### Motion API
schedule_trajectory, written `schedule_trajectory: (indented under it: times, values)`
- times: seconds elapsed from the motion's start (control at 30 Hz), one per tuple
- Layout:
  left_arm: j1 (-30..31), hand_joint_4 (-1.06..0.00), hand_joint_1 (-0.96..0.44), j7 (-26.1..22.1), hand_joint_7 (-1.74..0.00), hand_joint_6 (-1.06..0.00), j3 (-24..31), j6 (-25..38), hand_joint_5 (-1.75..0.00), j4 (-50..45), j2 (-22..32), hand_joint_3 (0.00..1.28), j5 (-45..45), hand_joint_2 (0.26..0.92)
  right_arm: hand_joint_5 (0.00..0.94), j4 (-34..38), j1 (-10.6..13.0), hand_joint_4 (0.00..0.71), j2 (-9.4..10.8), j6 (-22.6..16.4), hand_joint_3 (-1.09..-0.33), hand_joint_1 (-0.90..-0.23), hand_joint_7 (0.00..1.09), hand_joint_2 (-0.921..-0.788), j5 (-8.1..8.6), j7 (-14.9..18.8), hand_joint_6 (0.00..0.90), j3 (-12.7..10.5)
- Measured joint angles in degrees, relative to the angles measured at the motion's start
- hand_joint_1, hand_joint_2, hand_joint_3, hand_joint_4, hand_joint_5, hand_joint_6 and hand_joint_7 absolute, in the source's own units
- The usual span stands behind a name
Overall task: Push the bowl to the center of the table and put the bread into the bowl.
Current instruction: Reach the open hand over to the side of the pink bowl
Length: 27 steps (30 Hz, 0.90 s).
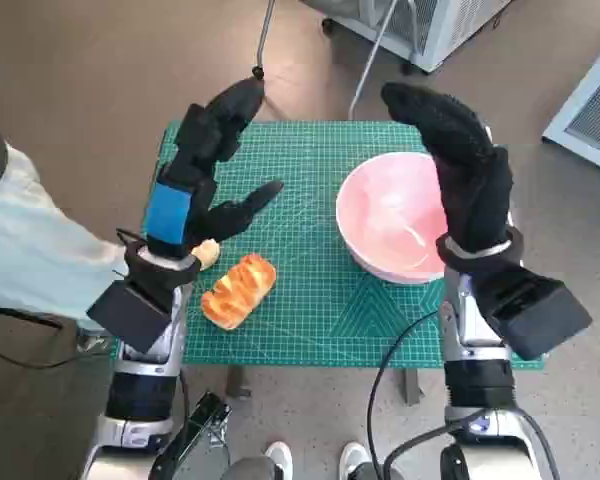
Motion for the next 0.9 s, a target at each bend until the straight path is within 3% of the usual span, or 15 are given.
schedule_trajectory:
  times: [0.9]
  values:
    - [-0.46,-0.36,-0.33,-1.87,-0.53,-0.17,0.36,0.2,0.0,0.09,-0.01,0.24,-2.1,0.921,0.003,1.81,0.01,0.256,-0.52,-1.5,-0.777,-0.687,0.72,-0.921,0.52,0.97,-0.001,-0.51]
